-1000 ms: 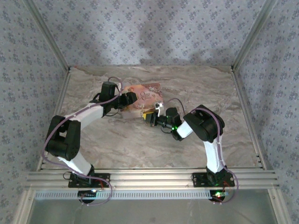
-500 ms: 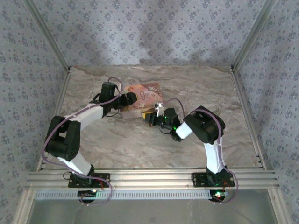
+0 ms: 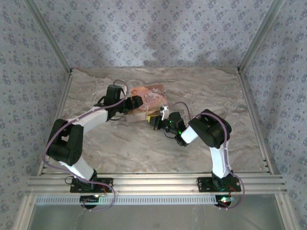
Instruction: Unlock a padlock with a key
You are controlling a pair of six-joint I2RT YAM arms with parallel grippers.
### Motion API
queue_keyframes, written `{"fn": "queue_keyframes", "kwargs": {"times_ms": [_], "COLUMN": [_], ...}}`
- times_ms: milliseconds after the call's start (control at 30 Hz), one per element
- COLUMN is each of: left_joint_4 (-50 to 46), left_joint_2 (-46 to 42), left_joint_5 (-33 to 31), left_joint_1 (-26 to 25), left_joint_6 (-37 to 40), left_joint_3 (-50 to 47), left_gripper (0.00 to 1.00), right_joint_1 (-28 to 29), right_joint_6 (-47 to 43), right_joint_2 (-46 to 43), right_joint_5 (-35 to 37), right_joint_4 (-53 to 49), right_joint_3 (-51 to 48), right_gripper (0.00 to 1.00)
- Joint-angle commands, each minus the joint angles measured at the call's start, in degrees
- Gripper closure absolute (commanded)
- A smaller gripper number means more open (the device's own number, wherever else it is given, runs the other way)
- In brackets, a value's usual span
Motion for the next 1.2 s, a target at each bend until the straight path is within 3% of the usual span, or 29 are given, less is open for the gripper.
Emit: {"fn": "queue_keyframes", "kwargs": {"times_ms": [0, 333, 567, 867, 1167], "left_joint_4": [-5.8, -5.1, -8.6, -8.5, -7.2], "left_joint_2": [-0.5, -3.9, -6.9, 0.9, 3.7], "left_joint_5": [1.2, 2.6, -0.1, -0.6, -0.4], "left_joint_1": [-1.3, -2.7, -2.9, -2.9, -4.0], "left_joint_6": [-1.7, -4.6, -1.7, 4.2, 2.9], "left_joint_3": [-0.4, -1.2, 2.2, 9.1, 5.9], "left_gripper": [0.35, 0.33, 0.3, 0.3, 0.31], "right_joint_1": [-0.5, -1.1, -1.5, -0.8, -0.9], "right_joint_6": [2.1, 5.7, 8.7, 12.0, 15.0], "right_joint_2": [-2.1, -3.1, -3.8, -3.9, -3.2], "right_joint_5": [3.3, 7.0, 9.2, 12.9, 14.6], "right_joint_4": [3.0, 4.6, 3.7, 2.2, 3.0], "right_joint_3": [-0.8, -3.5, -4.3, -3.9, -2.9], "right_gripper": [1.0, 1.0, 1.0, 1.0, 1.0]}}
